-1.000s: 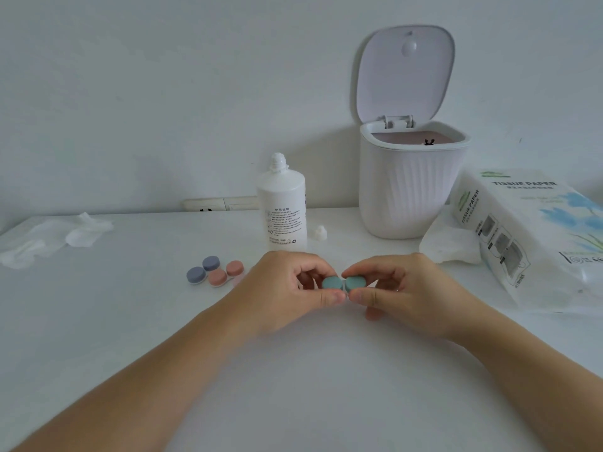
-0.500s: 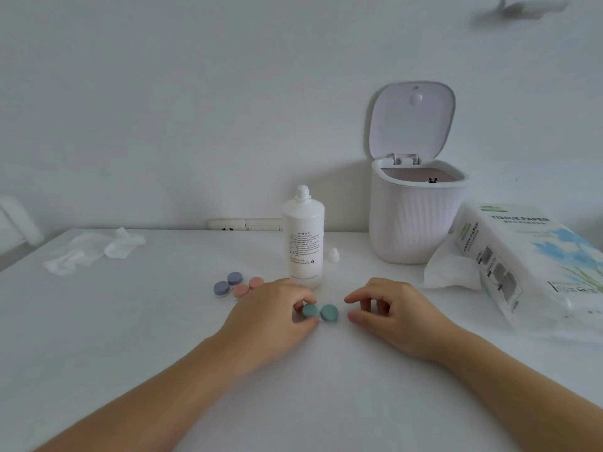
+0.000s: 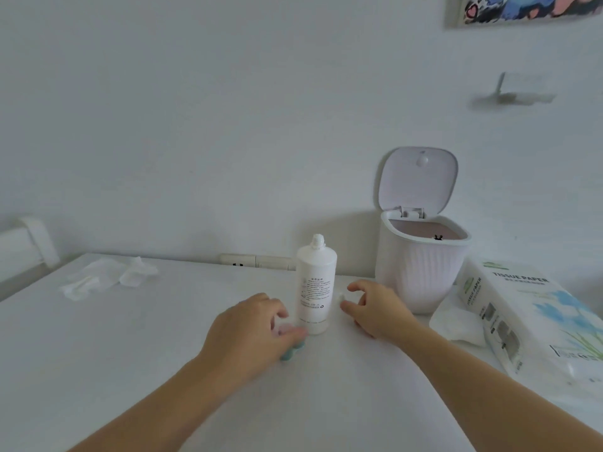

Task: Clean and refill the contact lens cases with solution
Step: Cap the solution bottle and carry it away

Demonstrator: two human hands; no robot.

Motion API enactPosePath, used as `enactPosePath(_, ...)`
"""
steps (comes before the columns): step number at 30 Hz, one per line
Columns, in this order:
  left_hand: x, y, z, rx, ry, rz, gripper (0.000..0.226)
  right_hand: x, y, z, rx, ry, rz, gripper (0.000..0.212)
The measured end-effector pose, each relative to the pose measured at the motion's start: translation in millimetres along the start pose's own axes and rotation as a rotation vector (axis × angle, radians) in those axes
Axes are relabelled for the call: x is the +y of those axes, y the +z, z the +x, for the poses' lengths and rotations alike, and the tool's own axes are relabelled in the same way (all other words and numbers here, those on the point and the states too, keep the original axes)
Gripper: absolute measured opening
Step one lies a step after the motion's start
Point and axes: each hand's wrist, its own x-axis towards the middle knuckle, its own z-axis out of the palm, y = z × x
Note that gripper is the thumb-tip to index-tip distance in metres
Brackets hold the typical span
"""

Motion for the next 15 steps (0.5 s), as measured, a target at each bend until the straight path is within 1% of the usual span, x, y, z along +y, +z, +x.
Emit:
enactPosePath(3,10,-3,18,0.045,-0.017,-0.16,0.07,-5,5,13,-0.01,0.055,-0.127,0.054)
enactPosePath(5,16,-1,28,0.017,-0.041,-0.299,0.083,-9,9,17,-0.028,0.076,-0.188,0.05)
enactPosePath(6,18,1,32,-0.008,-0.047,-0.36,0.085,-12,11,17,-0.03,0.077,-0.203,0.042)
enactPosePath(8,20,11,37,-0.041,-0.037,-0.451,0.085,-15,12,14,-0.027,0.073,-0.218,0.027)
enactPosePath(9,20,17,38,-0.033,-0.025,-0.474,0.084,-16,11,12,-0.029,0.069,-0.223,0.024)
enactPosePath(13,19,33,39,0.065,-0.013,-0.556,0.078,-18,-9,-6,-0.128,0.081,-0.209,0.014)
enactPosePath(15,21,35,39,0.075,-0.009,-0.601,0.075,-15,-29,-21,-0.167,0.098,-0.155,0.015)
